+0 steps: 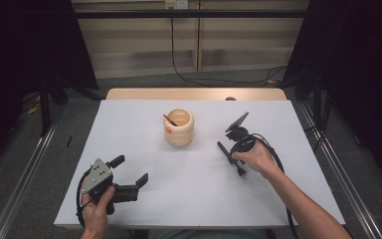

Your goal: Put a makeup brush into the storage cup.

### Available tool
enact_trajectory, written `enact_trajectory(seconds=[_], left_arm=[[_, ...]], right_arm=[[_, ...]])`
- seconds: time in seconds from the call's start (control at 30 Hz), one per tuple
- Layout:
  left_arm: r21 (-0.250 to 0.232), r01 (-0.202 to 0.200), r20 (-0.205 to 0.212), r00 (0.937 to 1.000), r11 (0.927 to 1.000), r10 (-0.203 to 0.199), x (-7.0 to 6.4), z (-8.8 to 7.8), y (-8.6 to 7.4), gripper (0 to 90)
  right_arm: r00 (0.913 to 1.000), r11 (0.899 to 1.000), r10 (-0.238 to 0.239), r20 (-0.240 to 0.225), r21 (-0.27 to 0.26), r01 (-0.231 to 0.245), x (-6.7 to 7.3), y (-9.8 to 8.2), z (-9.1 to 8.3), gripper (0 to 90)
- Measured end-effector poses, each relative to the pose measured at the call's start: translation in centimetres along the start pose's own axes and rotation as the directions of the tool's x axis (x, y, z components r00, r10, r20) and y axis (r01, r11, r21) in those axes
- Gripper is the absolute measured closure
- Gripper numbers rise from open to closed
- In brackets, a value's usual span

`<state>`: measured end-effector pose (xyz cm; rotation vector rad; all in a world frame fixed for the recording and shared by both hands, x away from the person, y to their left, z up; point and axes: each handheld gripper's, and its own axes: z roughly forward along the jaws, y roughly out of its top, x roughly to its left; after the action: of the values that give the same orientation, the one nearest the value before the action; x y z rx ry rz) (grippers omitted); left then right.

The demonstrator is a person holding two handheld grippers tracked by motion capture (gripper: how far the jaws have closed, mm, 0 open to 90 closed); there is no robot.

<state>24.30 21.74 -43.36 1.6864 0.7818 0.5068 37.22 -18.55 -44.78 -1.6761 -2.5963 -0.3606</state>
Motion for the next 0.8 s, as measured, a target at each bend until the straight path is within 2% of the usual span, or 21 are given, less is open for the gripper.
enact_trajectory(seconds=[0.27, 0.43, 0.57, 0.7, 0.8], left_arm=[[0.0, -0.005, -0.001, 1.0, 1.0, 0.005, 0.0, -0.1, 0.1, 1.2], [-0.004, -0.002, -0.004, 1.0, 1.0, 0.002, 0.0, -0.2, 0.1, 1.2], [-0.001, -0.002, -0.002, 1.0, 1.0, 0.002, 0.1, -0.1, 0.0, 1.1], [-0.002, -0.004, 0.002, 1.0, 1.0, 0.004, 0.1, 0.0, 0.0, 1.1], [-0.004, -0.012, 0.007, 0.9999, 0.9999, 0.012, 0.1, 0.0, 0.1, 1.0]], right_arm=[[0.9987, 0.997, -0.008, -0.05, -0.083, 0.004, -0.3, -1.1, -1.5, 78.8], [0.9962, 0.989, -0.027, -0.083, -0.148, 0.014, -0.5, -1.8, -2.6, 78.8], [0.9944, 0.985, -0.031, -0.101, -0.174, 0.013, -0.6, -2.4, -2.8, 78.8], [0.9919, 0.976, -0.045, -0.119, -0.218, 0.018, -0.8, -3.0, -3.1, 78.8], [0.9895, 0.962, -0.055, -0.134, -0.271, 0.017, -1.0, -3.3, -3.6, 78.9]])
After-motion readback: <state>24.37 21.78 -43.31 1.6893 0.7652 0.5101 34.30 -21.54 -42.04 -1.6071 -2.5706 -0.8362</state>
